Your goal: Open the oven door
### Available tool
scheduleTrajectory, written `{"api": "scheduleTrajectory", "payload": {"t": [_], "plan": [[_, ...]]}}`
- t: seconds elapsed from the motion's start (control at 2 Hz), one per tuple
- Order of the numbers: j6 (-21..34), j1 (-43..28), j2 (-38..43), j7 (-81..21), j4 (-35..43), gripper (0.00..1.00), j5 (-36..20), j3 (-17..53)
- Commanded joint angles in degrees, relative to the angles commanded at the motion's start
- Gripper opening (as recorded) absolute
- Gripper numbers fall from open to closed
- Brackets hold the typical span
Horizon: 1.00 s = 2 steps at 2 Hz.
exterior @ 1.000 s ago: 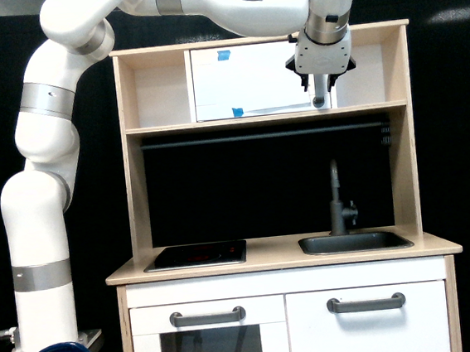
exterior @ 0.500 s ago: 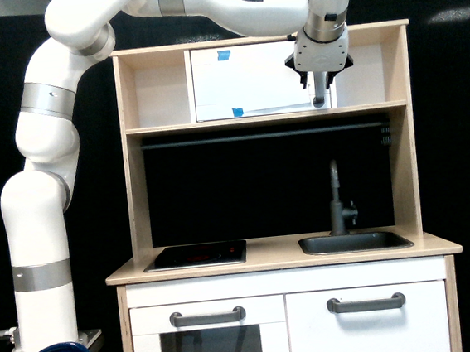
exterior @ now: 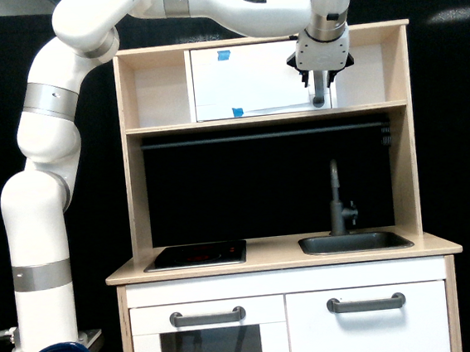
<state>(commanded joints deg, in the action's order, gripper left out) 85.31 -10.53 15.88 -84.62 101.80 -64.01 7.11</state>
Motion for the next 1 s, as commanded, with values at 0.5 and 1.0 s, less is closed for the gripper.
{"api": "scheduleTrajectory", "payload": {"t": [0.5,1.0], "plan": [[-1.3,-0.3,0.6,1.4,1.2,1.0,0.4,-1.5],[-1.4,0.2,2.6,2.4,4.0,1.0,0.6,-2.5]]}}
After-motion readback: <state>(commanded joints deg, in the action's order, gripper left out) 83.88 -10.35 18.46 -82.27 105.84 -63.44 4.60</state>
